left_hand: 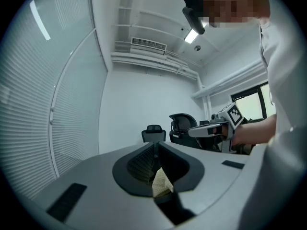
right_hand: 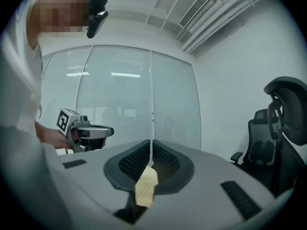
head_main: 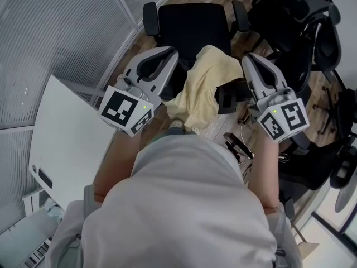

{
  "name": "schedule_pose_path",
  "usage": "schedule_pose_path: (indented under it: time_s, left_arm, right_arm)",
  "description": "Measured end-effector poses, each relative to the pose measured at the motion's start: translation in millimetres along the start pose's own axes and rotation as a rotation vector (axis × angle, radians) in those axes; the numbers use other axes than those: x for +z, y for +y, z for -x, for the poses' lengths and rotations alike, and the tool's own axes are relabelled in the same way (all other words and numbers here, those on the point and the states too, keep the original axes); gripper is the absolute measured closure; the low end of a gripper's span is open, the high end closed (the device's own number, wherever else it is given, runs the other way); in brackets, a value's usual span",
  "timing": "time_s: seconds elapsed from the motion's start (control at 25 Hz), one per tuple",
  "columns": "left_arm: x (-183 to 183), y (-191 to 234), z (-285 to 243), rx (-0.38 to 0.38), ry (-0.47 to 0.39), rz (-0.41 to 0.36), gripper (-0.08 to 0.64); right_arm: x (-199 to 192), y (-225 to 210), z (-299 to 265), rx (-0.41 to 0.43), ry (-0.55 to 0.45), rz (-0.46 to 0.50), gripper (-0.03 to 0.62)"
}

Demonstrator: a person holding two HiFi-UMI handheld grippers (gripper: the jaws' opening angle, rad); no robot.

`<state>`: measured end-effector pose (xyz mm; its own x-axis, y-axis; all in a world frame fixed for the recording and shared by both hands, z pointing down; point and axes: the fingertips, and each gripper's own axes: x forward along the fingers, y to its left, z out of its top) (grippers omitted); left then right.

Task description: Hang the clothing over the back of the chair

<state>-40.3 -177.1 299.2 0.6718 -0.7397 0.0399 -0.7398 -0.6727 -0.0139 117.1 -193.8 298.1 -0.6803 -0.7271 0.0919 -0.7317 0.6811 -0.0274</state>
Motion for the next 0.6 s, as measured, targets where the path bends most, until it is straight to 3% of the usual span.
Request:
schedule_pose_path:
  time_s: [0.28, 0.6]
  left_arm:
    - [4, -5, -6, -0.003, -0.001, -0.013, 0.522]
    - [15, 0, -4, 0.054, -0.035, -0.019, 0.538]
  right_arm:
    - [6, -8, 1, -0.018, -0.037, -0.020, 0.560]
    - [15, -12, -5, -0.043, -0.079, -0.021, 0.563]
